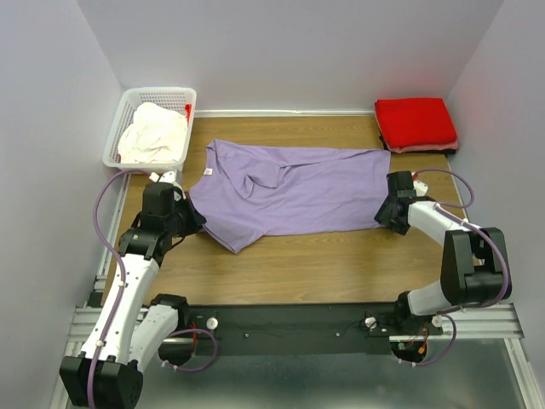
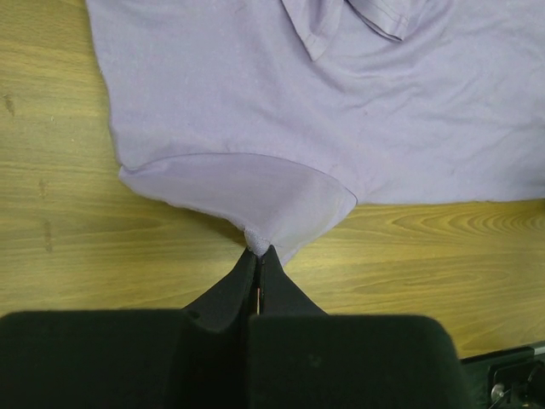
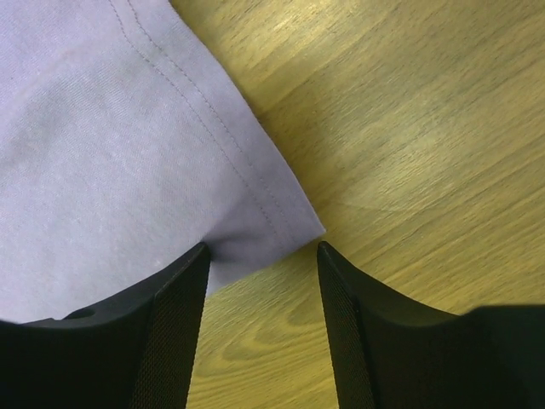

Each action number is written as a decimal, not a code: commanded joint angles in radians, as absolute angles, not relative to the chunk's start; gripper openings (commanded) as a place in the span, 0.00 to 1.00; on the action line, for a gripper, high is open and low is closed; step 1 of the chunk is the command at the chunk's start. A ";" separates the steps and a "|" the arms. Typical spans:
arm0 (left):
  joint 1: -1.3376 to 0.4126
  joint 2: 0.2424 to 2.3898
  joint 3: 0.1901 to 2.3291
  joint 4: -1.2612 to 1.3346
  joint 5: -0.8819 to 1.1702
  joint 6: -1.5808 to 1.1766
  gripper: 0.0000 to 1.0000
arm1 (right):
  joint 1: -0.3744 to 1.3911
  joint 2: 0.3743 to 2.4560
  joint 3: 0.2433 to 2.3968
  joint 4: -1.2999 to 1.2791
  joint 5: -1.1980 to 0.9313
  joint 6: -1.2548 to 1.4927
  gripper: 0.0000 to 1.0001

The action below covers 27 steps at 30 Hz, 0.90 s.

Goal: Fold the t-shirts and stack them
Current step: Flatten the tshirt out

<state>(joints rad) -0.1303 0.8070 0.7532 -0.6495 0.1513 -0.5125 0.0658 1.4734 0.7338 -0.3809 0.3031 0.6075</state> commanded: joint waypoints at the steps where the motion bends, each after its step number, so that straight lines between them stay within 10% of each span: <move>1: -0.126 0.811 0.767 -0.630 0.183 -0.486 0.00 | 0.054 1.493 0.722 -0.380 0.262 0.594 0.63; 27: -0.126 0.790 0.773 -0.646 0.170 -0.469 0.00 | -0.052 1.465 0.675 -0.291 0.158 0.606 0.65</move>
<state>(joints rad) -0.1303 0.8104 0.7570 -0.6453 0.1516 -0.4839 -0.0433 1.4353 0.7013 -0.3210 0.1940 0.5907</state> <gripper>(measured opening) 0.010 0.657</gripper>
